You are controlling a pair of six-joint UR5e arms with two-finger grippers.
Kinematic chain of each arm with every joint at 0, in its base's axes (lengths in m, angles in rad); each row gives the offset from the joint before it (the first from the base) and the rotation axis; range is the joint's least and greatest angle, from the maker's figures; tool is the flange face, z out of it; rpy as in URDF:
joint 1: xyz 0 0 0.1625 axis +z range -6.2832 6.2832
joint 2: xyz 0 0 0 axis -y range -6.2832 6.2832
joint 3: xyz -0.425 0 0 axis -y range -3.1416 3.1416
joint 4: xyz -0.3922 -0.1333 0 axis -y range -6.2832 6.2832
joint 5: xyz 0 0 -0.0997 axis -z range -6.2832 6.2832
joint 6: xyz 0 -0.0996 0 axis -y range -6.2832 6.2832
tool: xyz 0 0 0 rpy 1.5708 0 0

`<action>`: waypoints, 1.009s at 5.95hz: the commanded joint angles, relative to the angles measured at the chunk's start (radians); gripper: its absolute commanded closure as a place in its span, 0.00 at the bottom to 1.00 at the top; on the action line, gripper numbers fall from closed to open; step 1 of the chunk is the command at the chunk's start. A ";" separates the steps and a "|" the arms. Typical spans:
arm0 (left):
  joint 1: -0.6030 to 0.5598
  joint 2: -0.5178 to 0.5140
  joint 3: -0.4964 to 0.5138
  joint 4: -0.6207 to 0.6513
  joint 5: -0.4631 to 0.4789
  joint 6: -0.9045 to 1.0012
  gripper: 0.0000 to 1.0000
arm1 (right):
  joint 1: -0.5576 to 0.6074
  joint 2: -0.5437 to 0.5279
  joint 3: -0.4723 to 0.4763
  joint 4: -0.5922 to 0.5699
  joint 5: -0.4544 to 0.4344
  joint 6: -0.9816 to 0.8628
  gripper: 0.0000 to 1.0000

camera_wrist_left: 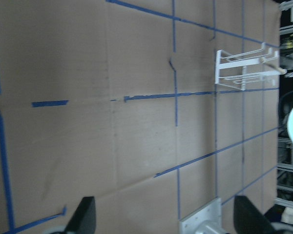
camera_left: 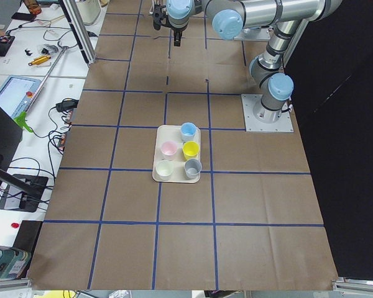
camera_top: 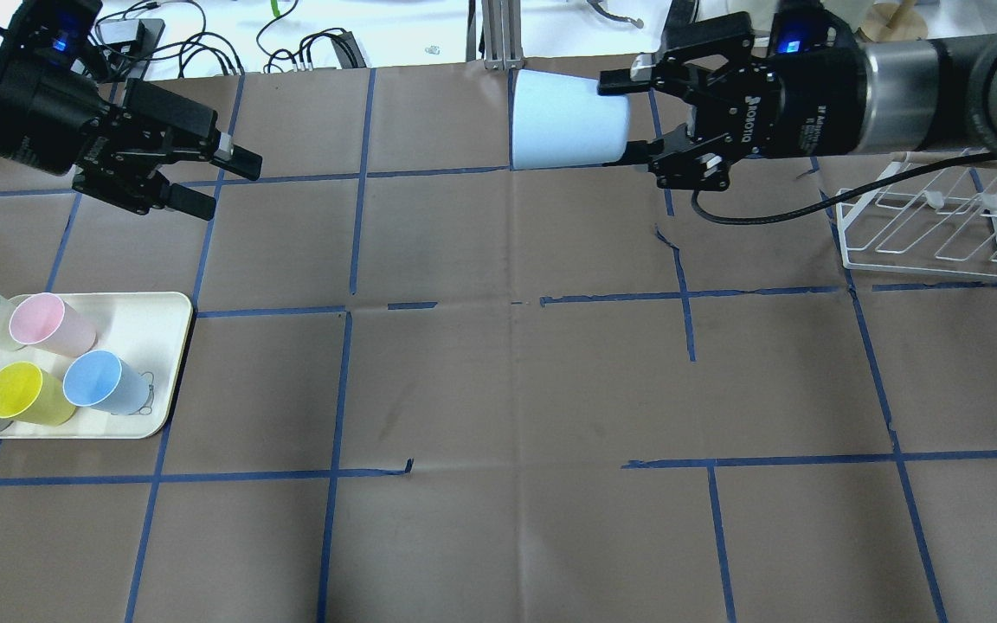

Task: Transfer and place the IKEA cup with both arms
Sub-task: 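Carry the cup toward the table center with the right gripper while the left gripper approaches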

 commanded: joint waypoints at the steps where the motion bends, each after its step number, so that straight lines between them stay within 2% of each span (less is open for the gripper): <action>1: -0.010 0.011 -0.047 -0.013 -0.283 -0.010 0.01 | 0.036 0.006 0.015 -0.002 0.024 -0.002 0.65; 2: -0.027 0.033 -0.049 -0.011 -0.362 -0.066 0.01 | 0.035 0.007 0.017 -0.002 0.020 -0.002 0.65; 4: -0.059 0.024 -0.055 -0.013 -0.442 -0.073 0.01 | 0.036 0.005 0.017 -0.002 0.020 -0.002 0.65; 6: -0.119 0.015 -0.052 0.000 -0.439 -0.079 0.01 | 0.041 0.005 0.015 -0.004 0.021 -0.002 0.65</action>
